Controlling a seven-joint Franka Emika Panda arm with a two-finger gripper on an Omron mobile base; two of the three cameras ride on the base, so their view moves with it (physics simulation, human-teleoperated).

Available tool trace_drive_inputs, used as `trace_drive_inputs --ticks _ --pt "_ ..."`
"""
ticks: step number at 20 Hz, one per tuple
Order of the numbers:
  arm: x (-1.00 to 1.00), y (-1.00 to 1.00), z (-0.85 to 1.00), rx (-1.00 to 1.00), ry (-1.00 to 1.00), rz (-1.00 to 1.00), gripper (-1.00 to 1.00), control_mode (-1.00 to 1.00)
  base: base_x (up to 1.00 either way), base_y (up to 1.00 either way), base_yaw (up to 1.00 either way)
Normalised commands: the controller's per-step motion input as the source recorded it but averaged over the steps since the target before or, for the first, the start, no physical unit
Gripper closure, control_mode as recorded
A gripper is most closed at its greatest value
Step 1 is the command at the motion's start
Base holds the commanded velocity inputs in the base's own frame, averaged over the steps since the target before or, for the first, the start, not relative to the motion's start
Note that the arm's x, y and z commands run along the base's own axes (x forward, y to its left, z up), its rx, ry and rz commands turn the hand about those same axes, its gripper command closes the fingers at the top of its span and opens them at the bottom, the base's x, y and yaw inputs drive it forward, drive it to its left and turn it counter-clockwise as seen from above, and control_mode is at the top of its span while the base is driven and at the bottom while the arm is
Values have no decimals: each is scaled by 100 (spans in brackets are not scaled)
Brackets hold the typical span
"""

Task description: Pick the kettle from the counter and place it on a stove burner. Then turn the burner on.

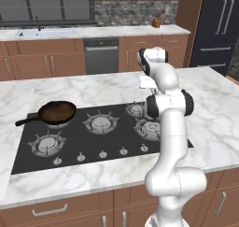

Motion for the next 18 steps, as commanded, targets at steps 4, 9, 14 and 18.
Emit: trace_drive_inputs --ticks 4,9,14,18 --pt "-5 0 0 0 2 1 100 -100 0 0 0" --pt "-37 43 -3 0 0 0 100 -100 0 0 0" --pt "-35 49 -2 0 2 0 100 -100 0 0 0" --pt "0 0 -7 0 0 0 100 -100 0 0 0"
